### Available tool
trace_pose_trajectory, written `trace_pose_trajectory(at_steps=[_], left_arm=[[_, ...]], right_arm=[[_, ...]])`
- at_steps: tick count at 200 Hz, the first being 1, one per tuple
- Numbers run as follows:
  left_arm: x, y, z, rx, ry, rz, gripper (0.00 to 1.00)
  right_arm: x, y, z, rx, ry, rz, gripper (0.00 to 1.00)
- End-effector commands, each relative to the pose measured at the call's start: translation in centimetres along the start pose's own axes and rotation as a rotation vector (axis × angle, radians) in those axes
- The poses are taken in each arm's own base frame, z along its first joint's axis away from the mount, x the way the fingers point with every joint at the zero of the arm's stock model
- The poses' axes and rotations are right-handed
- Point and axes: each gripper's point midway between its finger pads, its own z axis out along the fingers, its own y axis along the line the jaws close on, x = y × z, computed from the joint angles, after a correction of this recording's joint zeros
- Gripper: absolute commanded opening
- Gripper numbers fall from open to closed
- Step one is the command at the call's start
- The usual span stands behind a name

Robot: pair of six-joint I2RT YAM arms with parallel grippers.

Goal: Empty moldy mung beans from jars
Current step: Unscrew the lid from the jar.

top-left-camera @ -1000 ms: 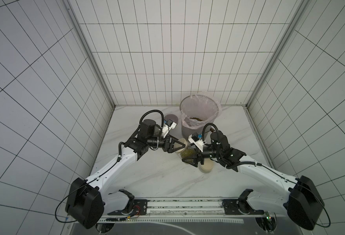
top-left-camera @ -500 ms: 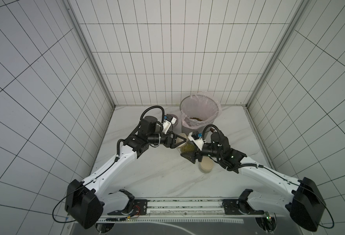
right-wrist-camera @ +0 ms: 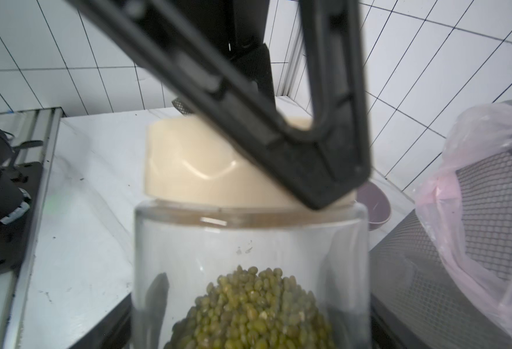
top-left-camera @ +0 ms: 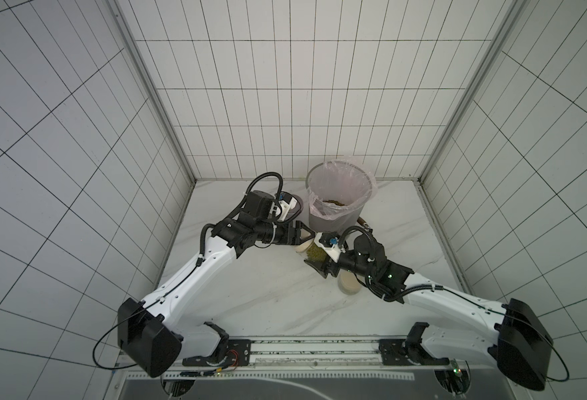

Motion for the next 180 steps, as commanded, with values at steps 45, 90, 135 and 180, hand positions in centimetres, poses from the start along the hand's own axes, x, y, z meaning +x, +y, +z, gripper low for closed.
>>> trace_pose_trajectory(at_steps=[45,90,135,180], left_arm=[[3.2,3.1,0.7,-0.192,0.215,-0.279,0.35],[3.1,2.9,0.7,-0.208,0.242,-0.331,0.43],[0.8,1.2,0.1,-0.157,0.164,-0.264,0.97],[-3.0,-1.2,-1.8,-0.063,-0.029,-0.154,0.97]], right_arm=[[-8.7,-2.1,-2.3,0.245,-0.322,-0.285,0.54],[-8.5,-1.5,-2.1,0.247,-0.327,-0.304,0.54],[-9.2,0.1,-1.9,0.131,-0.353,-0.224,0.55],[-10.8,1.8,-1.9,-0.029,-0.386,-0.079,0.55]])
